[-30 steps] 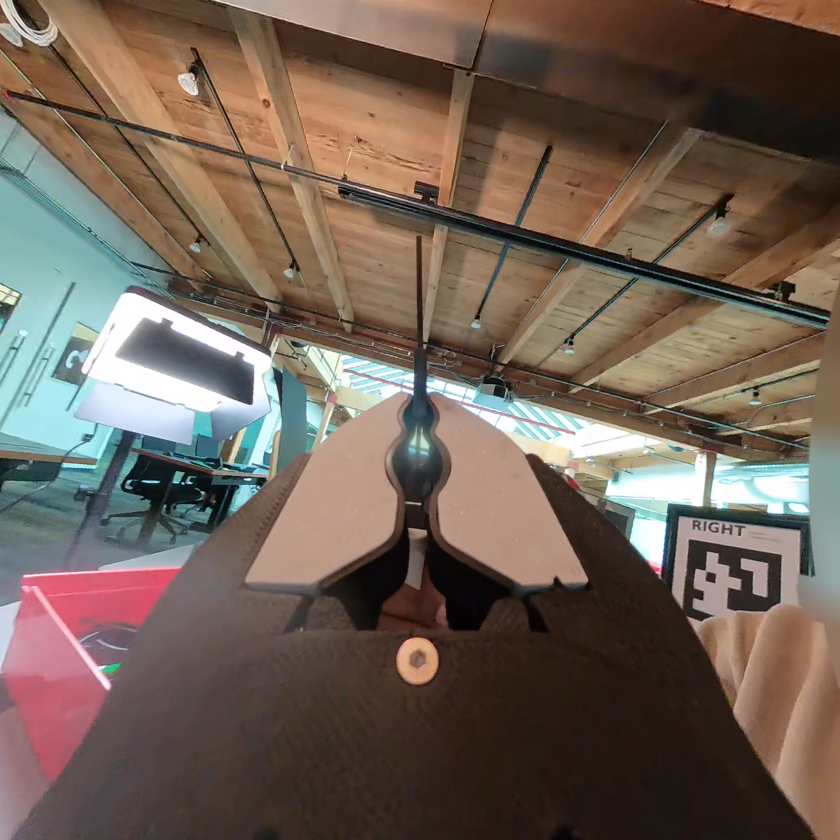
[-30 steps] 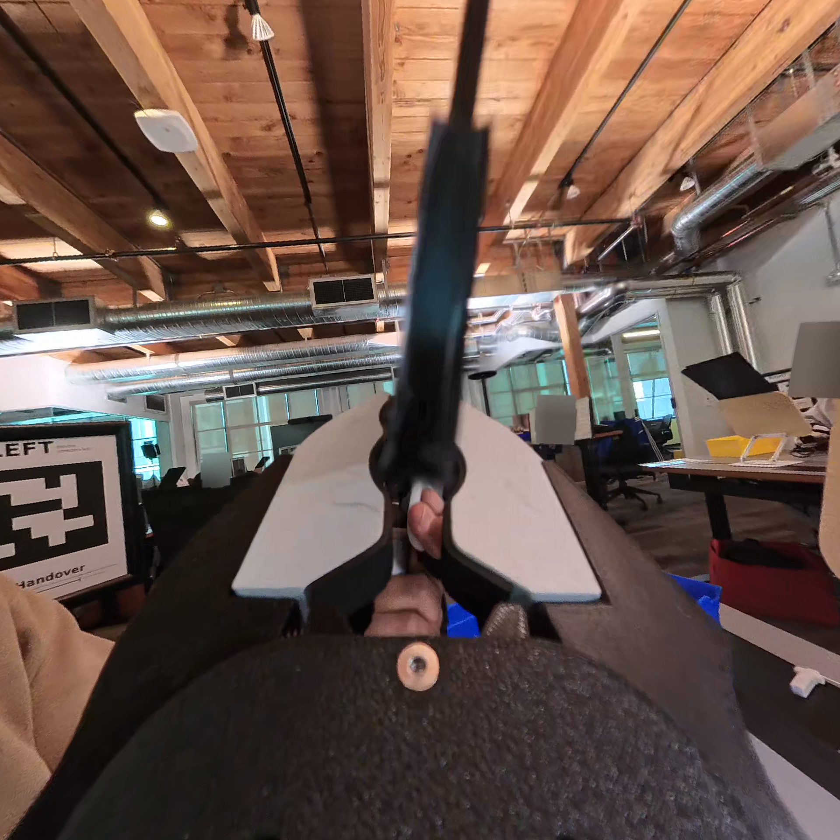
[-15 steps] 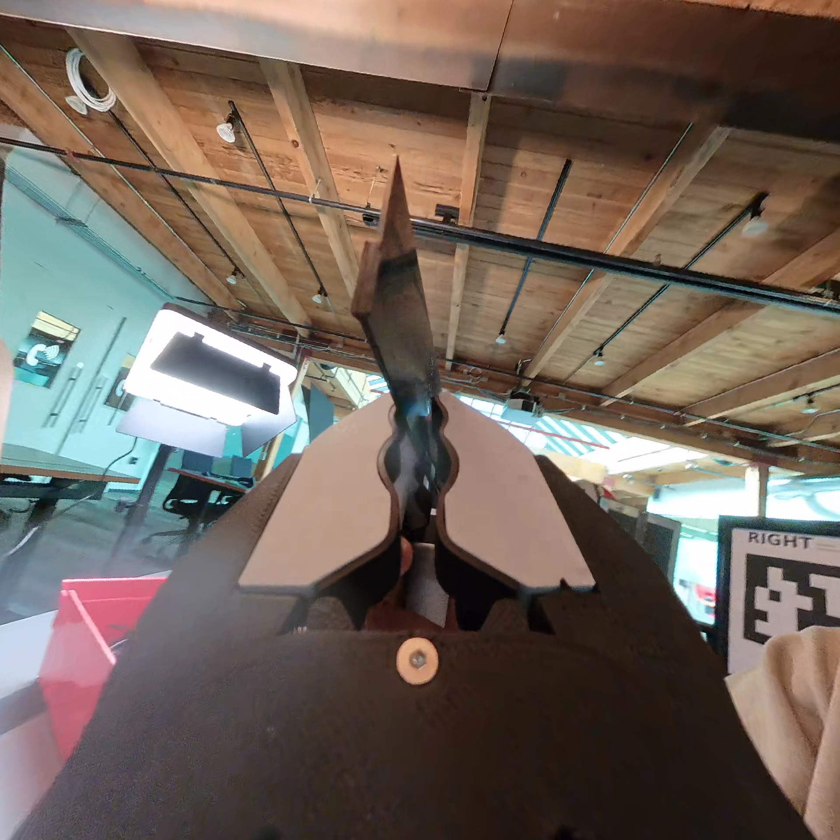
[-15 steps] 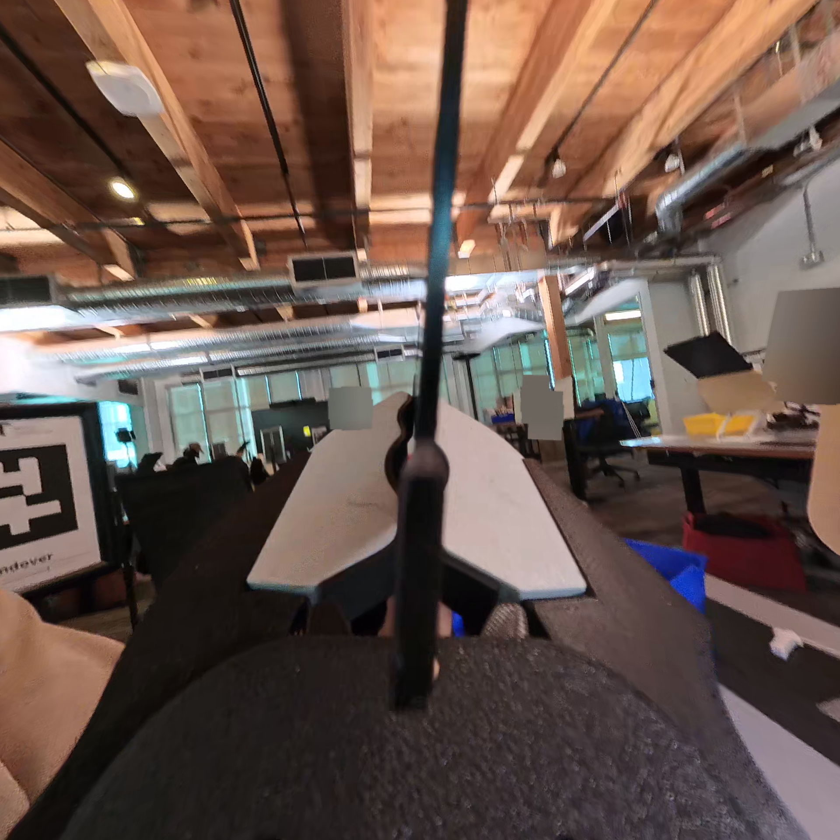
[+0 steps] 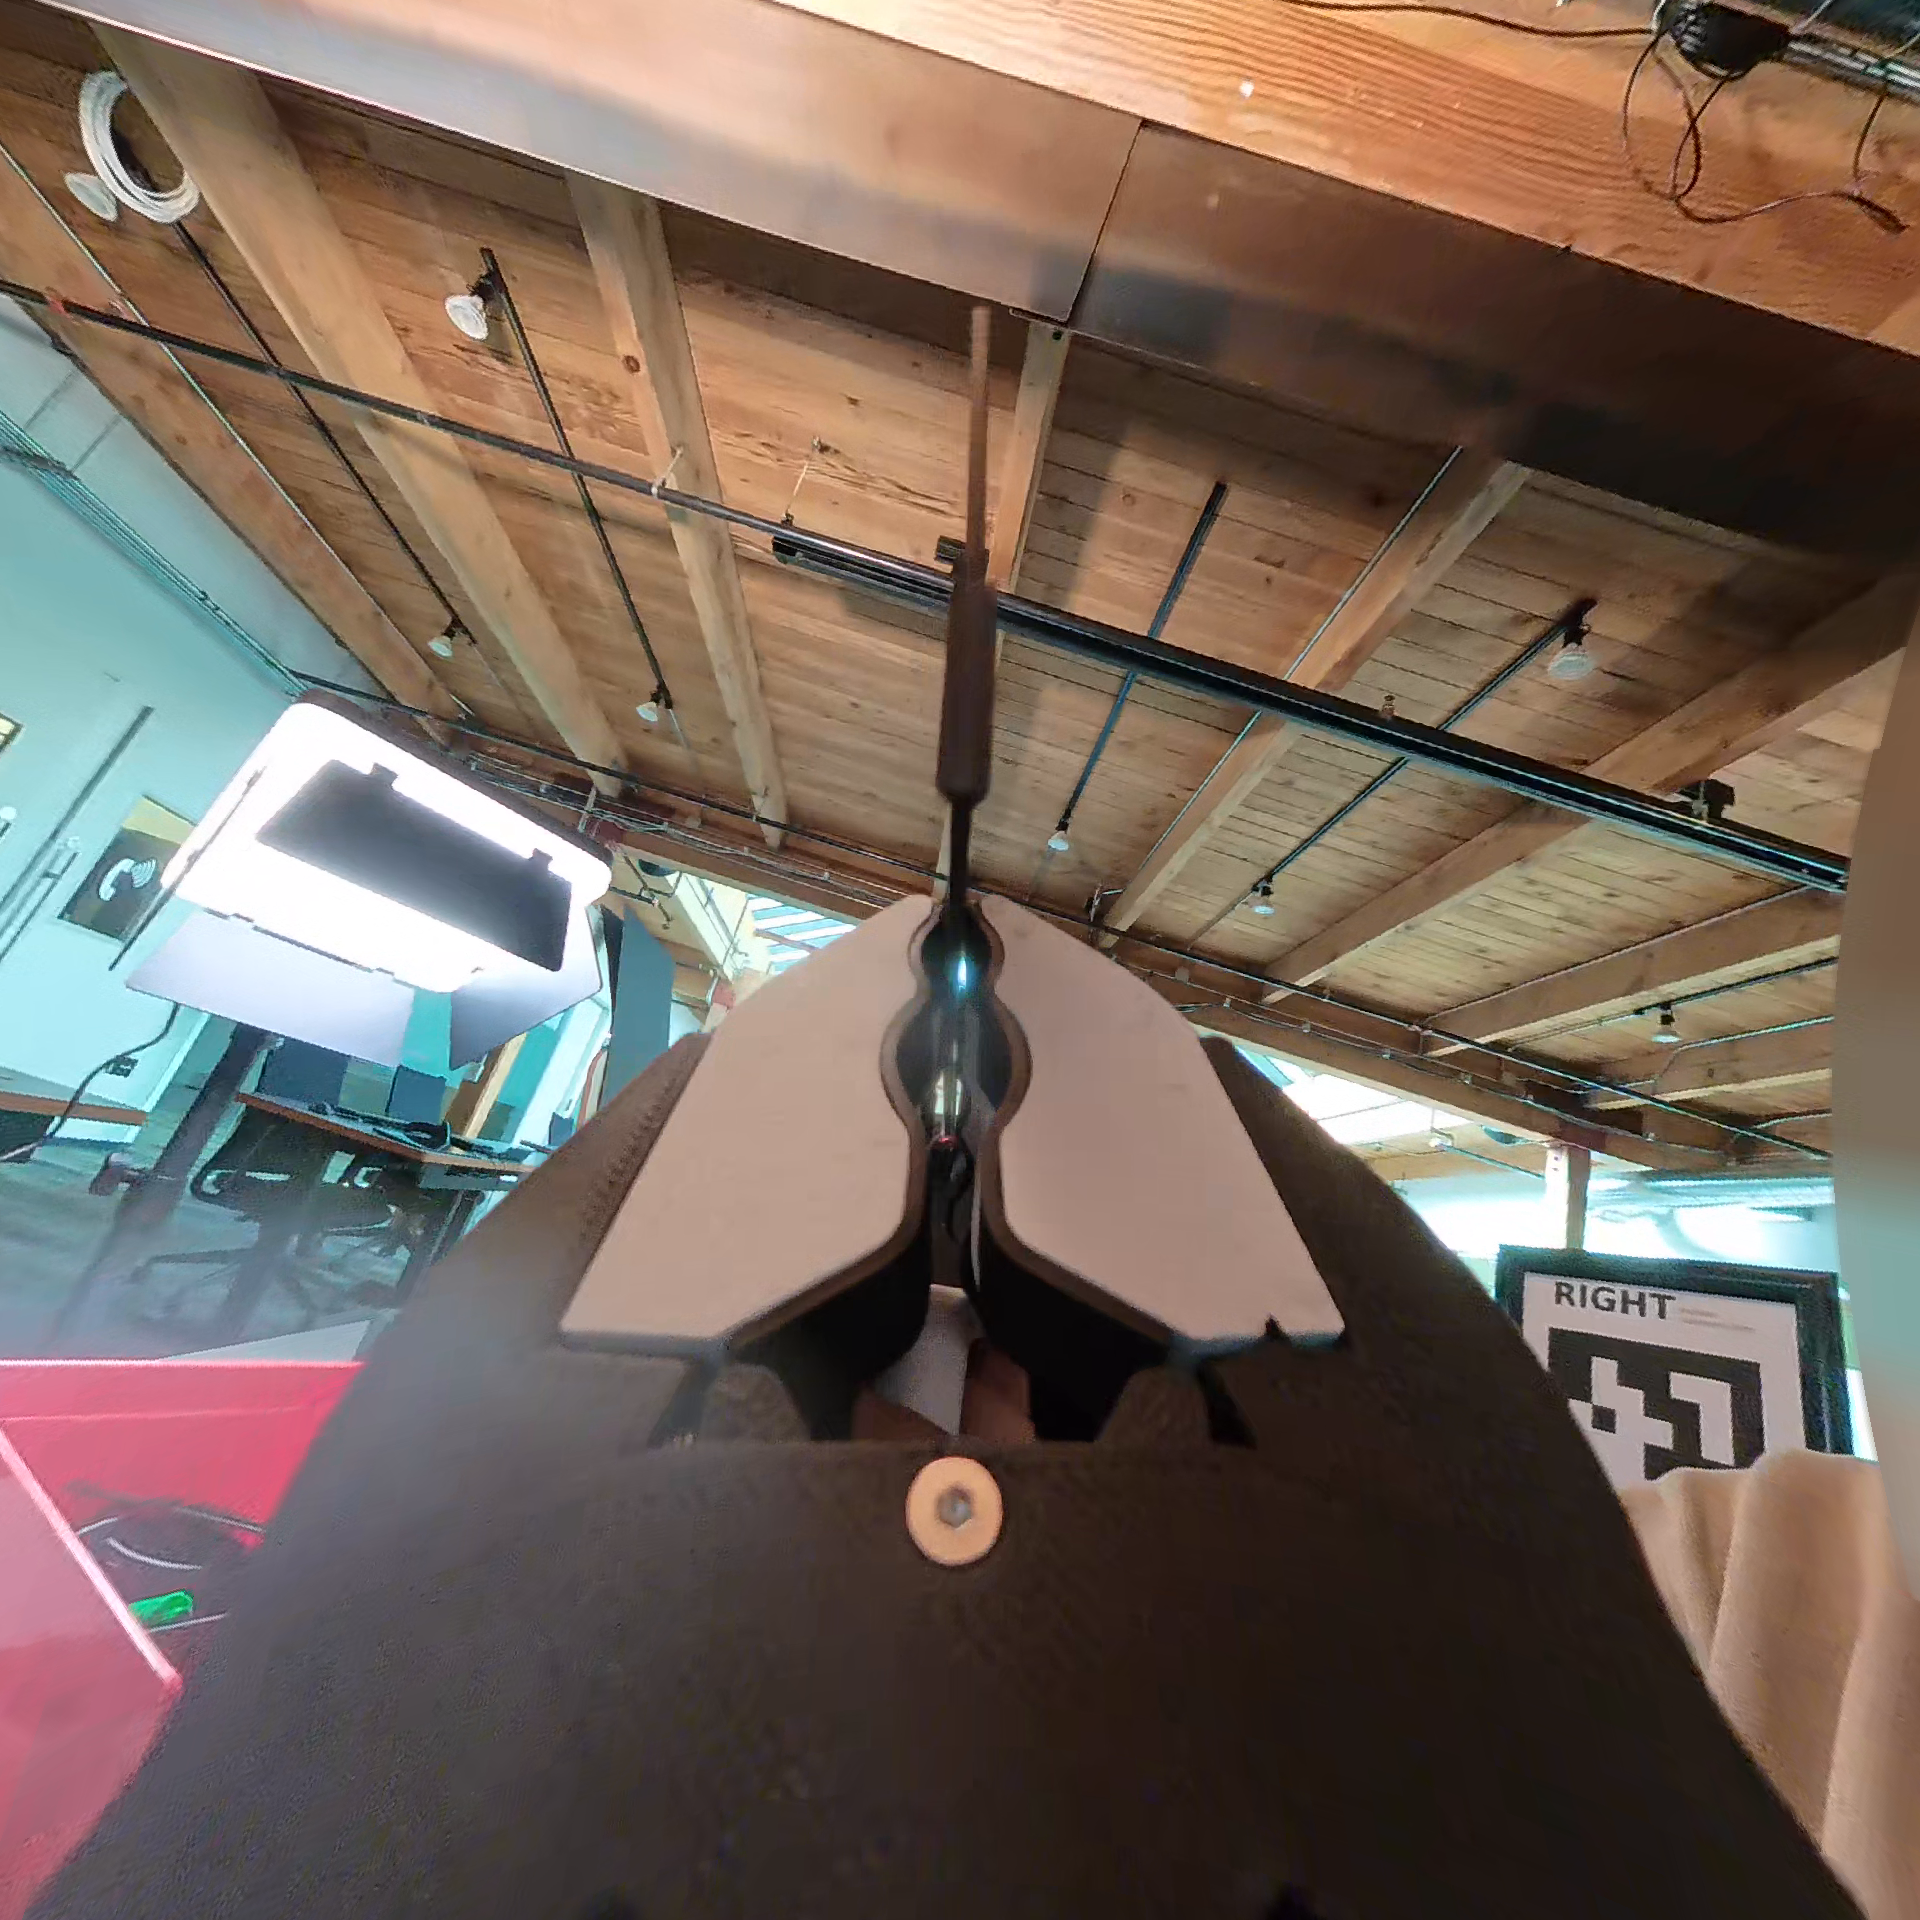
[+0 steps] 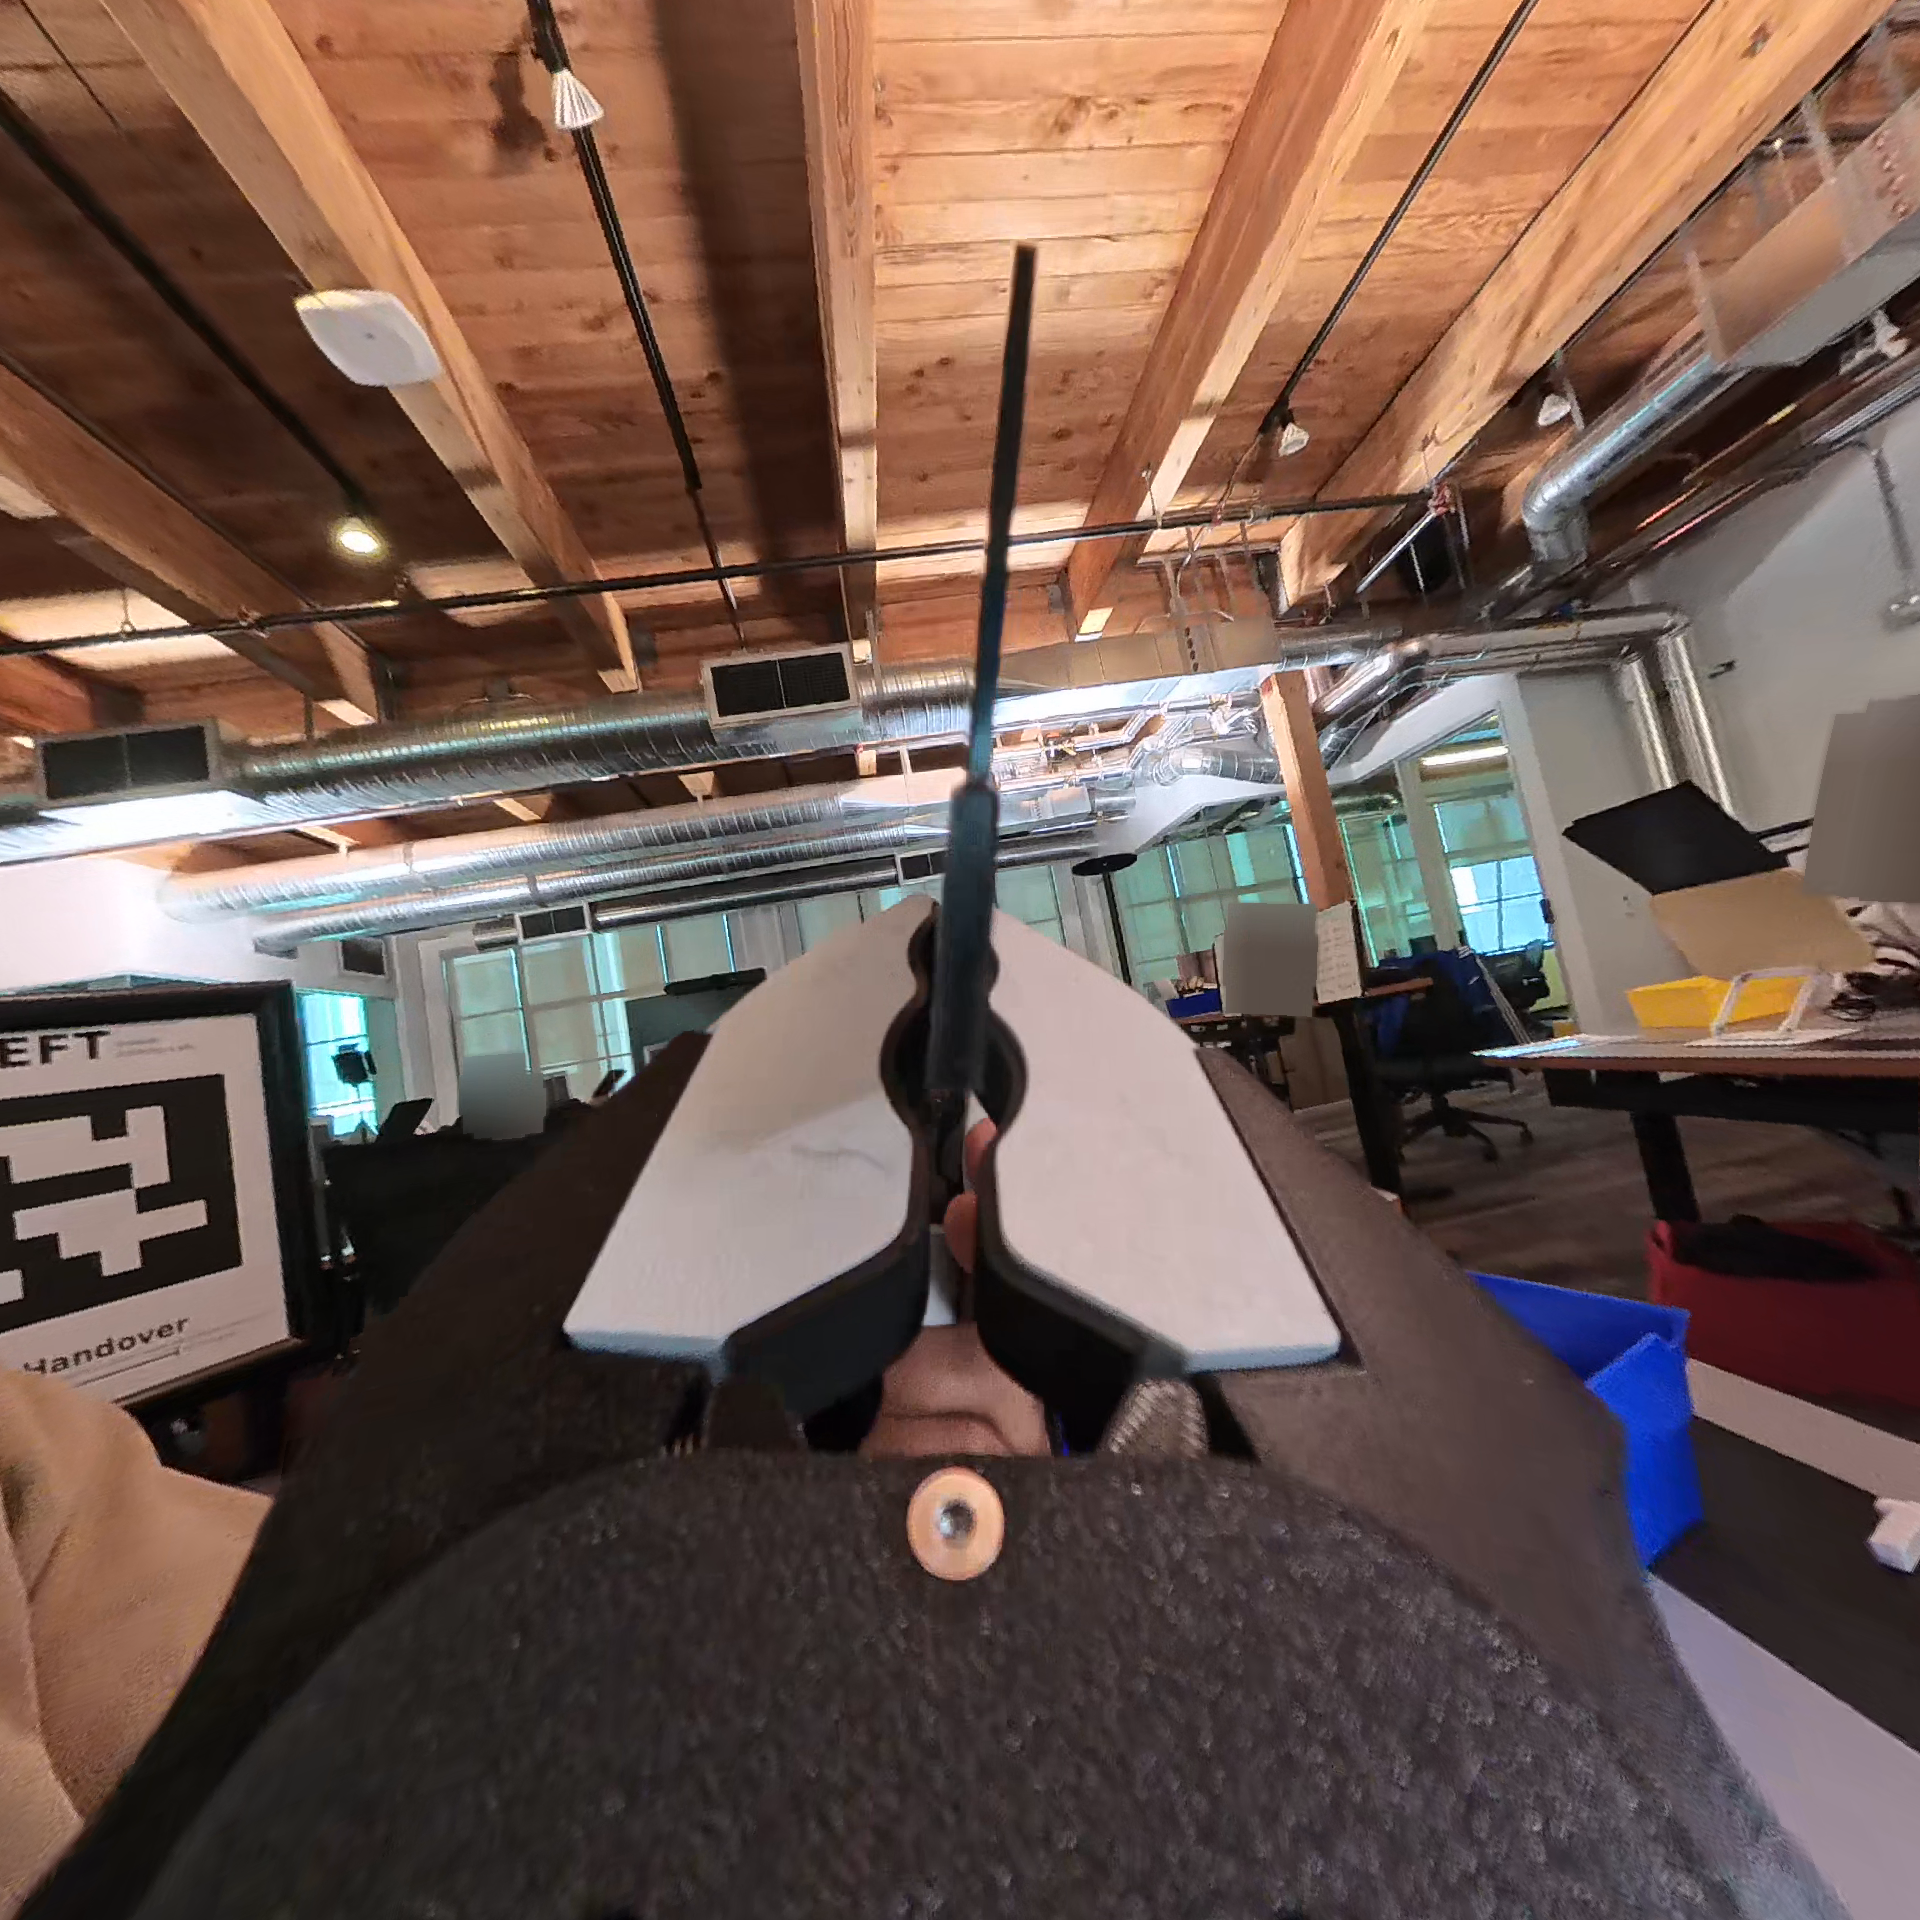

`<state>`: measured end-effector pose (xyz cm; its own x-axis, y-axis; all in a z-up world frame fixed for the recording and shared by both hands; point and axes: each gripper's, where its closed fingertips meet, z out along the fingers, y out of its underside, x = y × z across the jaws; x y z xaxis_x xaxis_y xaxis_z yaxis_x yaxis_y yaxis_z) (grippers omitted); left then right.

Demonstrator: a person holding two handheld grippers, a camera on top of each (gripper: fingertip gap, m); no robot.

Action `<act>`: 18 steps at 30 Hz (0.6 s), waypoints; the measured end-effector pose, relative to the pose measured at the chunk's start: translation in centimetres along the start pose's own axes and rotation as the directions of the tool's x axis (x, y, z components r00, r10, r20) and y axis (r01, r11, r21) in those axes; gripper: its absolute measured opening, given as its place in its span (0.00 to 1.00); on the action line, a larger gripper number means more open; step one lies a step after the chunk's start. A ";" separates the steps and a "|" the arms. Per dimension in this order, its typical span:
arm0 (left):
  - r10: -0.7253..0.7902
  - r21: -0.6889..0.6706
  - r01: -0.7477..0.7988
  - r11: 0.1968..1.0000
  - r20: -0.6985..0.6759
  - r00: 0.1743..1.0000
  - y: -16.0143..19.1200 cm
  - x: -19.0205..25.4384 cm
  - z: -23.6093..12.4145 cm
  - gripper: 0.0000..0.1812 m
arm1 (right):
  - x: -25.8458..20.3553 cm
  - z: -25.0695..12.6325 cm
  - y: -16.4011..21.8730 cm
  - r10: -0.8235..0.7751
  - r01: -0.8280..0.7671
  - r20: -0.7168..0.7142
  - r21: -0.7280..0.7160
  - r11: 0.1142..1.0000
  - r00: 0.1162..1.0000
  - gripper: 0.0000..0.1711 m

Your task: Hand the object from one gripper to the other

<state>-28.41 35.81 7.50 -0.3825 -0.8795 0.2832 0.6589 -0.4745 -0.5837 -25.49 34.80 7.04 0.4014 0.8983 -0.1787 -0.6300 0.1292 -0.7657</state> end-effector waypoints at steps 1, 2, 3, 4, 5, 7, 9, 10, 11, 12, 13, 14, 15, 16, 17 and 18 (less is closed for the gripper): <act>-0.003 -0.005 0.003 1.000 -0.001 1.000 0.3 0.0 0.1 0.03 | -0.1 -0.1 -0.2 -0.006 0.006 -0.001 0.006 1.000 1.000 0.01; 0.008 -0.022 -0.008 1.000 0.008 1.000 0.9 -0.1 0.2 0.07 | -0.1 -0.1 -0.5 -0.012 0.012 -0.001 0.026 1.000 1.000 0.01; 0.029 -0.044 -0.028 0.999 0.018 0.999 1.6 -0.1 0.4 0.07 | -0.3 -0.2 -0.7 -0.016 0.016 -0.001 0.044 0.999 1.000 0.01; 0.056 -0.059 -0.055 0.997 0.025 0.998 2.2 0.0 0.6 0.07 | -0.4 -0.2 -0.7 -0.022 0.022 -0.002 0.054 0.998 1.000 0.01; 0.092 -0.058 -0.090 0.994 0.037 0.995 2.3 0.1 0.6 0.04 | -0.5 -0.1 -0.6 -0.032 0.032 -0.005 0.058 0.998 0.999 0.01; 0.151 -0.061 -0.147 0.987 0.055 0.987 2.0 0.2 0.5 0.03 | -0.5 0.0 -0.4 -0.042 0.043 -0.011 0.044 0.998 0.999 0.01; 0.166 -0.074 -0.162 0.984 0.049 0.985 1.7 0.3 0.5 0.01 | -0.4 0.1 -0.1 -0.030 0.030 -0.013 0.026 0.999 0.999 0.01; 0.150 -0.082 -0.146 0.986 0.036 0.988 1.5 0.4 0.5 0.01 | -0.4 0.2 0.1 -0.015 0.015 -0.005 0.016 1.000 1.000 0.02; 0.126 -0.089 -0.122 0.988 0.032 0.992 1.4 0.4 0.4 0.01 | -0.4 0.2 0.2 -0.001 0.001 0.005 -0.005 1.000 1.000 0.03; 0.106 -0.086 -0.103 0.991 0.026 0.994 1.0 0.4 0.4 0.01 | -0.3 0.2 0.4 0.001 -0.001 0.012 -0.031 1.000 1.000 0.03; 0.096 -0.070 -0.094 0.993 0.018 0.995 0.5 0.5 0.3 0.01 | -0.2 0.1 0.2 -0.008 0.008 0.016 -0.033 0.999 1.000 0.03; 0.093 -0.064 -0.091 0.994 0.016 0.996 0.0 0.5 0.2 0.01 | 0.0 -0.2 -0.4 -0.015 0.015 0.012 -0.015 1.000 1.000 0.04; 0.090 -0.072 -0.089 0.993 0.014 0.996 -0.3 0.5 0.1 0.01 | 0.1 -0.4 -0.8 -0.017 0.017 0.012 -0.005 1.000 1.000 0.05; 0.086 -0.085 -0.085 0.993 0.018 0.996 -0.4 0.4 0.1 0.01 | 0.2 -0.5 -0.9 -0.014 0.014 0.017 -0.009 1.000 1.000 0.03; 0.074 -0.091 -0.072 0.993 0.020 0.997 -0.4 0.3 0.1 0.01 | 0.0 -0.5 -0.9 -0.012 0.012 0.032 -0.016 1.000 0.999 0.01; 0.056 -0.086 -0.054 0.995 0.016 0.998 -0.5 0.3 0.1 0.01 | -0.1 -0.5 -0.8 -0.008 0.009 0.033 -0.013 1.000 0.999 0.01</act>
<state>-28.81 35.81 7.93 -0.3350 -0.9050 0.2622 0.6206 -0.4213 -0.6614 -24.67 34.42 7.39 0.3844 0.9106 -0.1521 -0.6177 0.1313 -0.7754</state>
